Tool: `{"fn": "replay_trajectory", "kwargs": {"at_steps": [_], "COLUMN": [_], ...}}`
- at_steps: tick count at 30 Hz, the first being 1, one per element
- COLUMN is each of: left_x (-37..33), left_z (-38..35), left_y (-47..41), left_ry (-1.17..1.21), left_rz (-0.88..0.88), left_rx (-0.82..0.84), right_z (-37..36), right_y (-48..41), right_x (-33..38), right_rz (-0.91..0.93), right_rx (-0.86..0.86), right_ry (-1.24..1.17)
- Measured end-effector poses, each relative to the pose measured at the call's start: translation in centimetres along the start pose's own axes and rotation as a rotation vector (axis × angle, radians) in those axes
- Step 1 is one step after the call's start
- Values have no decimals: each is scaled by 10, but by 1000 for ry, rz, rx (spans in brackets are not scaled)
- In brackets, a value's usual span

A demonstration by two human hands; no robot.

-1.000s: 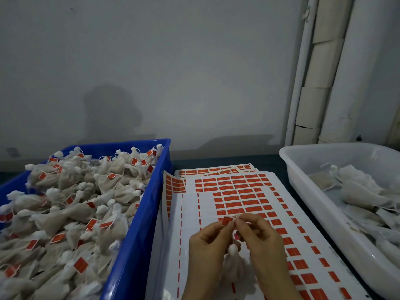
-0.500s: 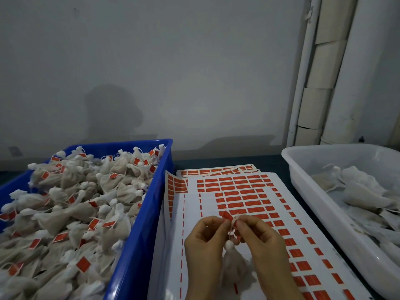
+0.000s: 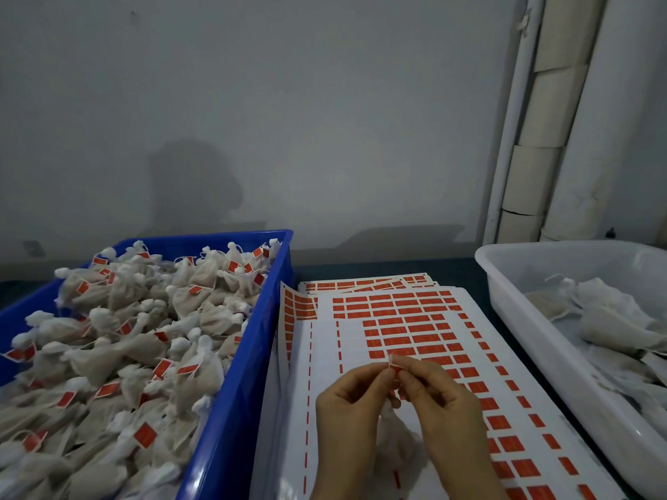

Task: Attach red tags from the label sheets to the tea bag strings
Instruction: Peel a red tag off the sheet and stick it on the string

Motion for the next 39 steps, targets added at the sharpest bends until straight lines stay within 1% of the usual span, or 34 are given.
{"fn": "replay_trajectory", "kwargs": {"at_steps": [7, 11, 13, 19, 23, 30, 39], "left_x": [3, 9, 11, 11, 7, 5, 5], "left_z": [-2, 0, 1, 0, 0, 1, -4], "left_y": [-1, -2, -2, -1, 0, -1, 0], "left_ry": [-9, -11, -9, -15, -3, 10, -38], "left_rz": [19, 64, 88, 103, 93, 83, 47], "left_rx": [12, -15, -26, -8, 6, 1, 17], "right_z": [9, 9, 9, 15, 12, 0, 6], "right_y": [-3, -3, -3, -1, -1, 0, 2], "right_x": [-8, -7, -7, -9, -8, -10, -15], "right_rz": [-91, -77, -73, -83, -81, -118, -104], "right_rx": [-132, -119, -116, -181, -155, -22, -57], "right_ry": [-124, -167, -164, -111, -63, 11, 49]}}
Point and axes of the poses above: each hand's wrist, its own y-axis away from the middle knuckle, its own z-axis out of the back of the hand, x = y × z, the point moved 8 cm from there along -y, towards the middle knuckle
